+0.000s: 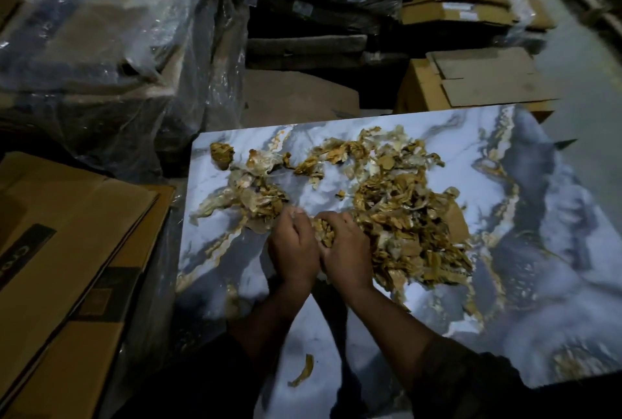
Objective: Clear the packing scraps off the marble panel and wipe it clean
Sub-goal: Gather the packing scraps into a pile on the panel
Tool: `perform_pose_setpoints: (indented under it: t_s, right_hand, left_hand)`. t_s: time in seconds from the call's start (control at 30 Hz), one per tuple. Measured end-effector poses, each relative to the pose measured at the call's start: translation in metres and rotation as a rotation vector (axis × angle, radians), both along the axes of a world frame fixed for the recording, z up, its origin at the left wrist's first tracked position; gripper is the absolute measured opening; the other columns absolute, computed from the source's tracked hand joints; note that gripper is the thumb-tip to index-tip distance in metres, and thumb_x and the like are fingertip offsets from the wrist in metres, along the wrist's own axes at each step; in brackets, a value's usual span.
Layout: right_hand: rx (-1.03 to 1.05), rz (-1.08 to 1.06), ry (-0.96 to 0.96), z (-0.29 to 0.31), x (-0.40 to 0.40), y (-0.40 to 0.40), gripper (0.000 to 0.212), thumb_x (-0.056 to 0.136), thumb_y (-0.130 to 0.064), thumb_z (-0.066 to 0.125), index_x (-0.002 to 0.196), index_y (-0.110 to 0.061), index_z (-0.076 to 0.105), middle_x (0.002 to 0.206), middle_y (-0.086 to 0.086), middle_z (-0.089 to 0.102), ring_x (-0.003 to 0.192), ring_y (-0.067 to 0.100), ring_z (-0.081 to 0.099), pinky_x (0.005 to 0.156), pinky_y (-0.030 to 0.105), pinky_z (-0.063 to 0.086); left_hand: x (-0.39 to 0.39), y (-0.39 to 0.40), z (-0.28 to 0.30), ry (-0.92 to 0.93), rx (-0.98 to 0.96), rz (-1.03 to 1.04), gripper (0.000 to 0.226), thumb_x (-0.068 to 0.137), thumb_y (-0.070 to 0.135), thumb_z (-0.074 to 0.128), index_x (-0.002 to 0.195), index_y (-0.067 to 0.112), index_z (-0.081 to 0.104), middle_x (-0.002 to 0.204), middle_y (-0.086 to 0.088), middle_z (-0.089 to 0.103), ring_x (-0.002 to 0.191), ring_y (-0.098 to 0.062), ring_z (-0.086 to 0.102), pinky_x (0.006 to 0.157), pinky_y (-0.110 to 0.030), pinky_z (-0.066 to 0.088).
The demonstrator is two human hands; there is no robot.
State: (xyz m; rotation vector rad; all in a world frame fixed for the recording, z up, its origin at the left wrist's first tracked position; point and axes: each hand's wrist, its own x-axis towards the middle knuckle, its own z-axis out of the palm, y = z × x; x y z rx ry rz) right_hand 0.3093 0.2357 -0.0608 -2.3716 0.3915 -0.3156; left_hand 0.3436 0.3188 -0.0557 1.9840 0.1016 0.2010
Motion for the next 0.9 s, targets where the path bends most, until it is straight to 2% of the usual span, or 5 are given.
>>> perform_pose_setpoints:
  t_s: [0.2,0.4,0.63,0.77,0.9]
  right_hand:
    - [0.014,-0.105,-0.168,0.054,-0.006,-0.035,0.039,0.078,-0.013,0.079,0.115,-0.021,0.07,0.112,0.001,0.066,0.098,0.021,0.065,0.079,0.034,0.054]
    - [-0.072,-0.176,-0.217,0.099,-0.026,-0.09,0.041,0.077,-0.011,0.078,0.116,-0.021,0.069,0.112,0.002,0.066,0.101,0.021,0.064,0.083,0.034,0.052]
    - [-0.127,-0.169,-0.2,0.101,-0.015,-0.164,0.036,0.083,-0.018,0.074,0.117,-0.022,0.068,0.108,0.002,0.066,0.094,0.021,0.064,0.078,0.033,0.051]
    - [-0.137,-0.132,-0.082,0.064,0.002,-0.192,0.039,0.082,-0.026,0.072,0.12,-0.027,0.065,0.113,-0.001,0.063,0.098,0.022,0.064,0.074,0.032,0.049]
    - [-0.131,-0.068,-0.024,0.023,0.005,-0.195,0.048,0.081,-0.027,0.074,0.128,-0.029,0.063,0.118,0.0,0.058,0.106,0.024,0.061,0.074,0.036,0.052]
  left_hand:
    - [0.002,-0.043,0.054,-0.047,-0.216,-0.086,0.028,0.098,0.034,0.035,0.073,0.026,0.042,0.065,0.006,0.046,0.058,0.0,0.045,0.057,-0.028,0.033]
    - [-0.012,-0.101,0.092,0.048,-0.375,-0.158,0.027,0.093,0.039,0.036,0.079,0.024,0.053,0.073,0.006,0.057,0.065,0.001,0.051,0.063,-0.022,0.039]
    - [-0.002,-0.171,0.099,0.19,-0.44,-0.155,0.03,0.099,0.033,0.043,0.069,0.025,0.044,0.066,0.006,0.046,0.061,-0.013,0.042,0.06,-0.035,0.032]
    - [0.015,-0.193,0.065,0.255,-0.32,-0.12,0.027,0.098,0.034,0.045,0.075,0.02,0.05,0.07,0.002,0.052,0.064,-0.016,0.046,0.063,-0.036,0.035]
    - [0.017,-0.19,0.031,0.121,-0.125,-0.121,0.022,0.094,0.034,0.044,0.079,0.018,0.046,0.084,-0.003,0.052,0.072,-0.019,0.047,0.06,-0.034,0.031]
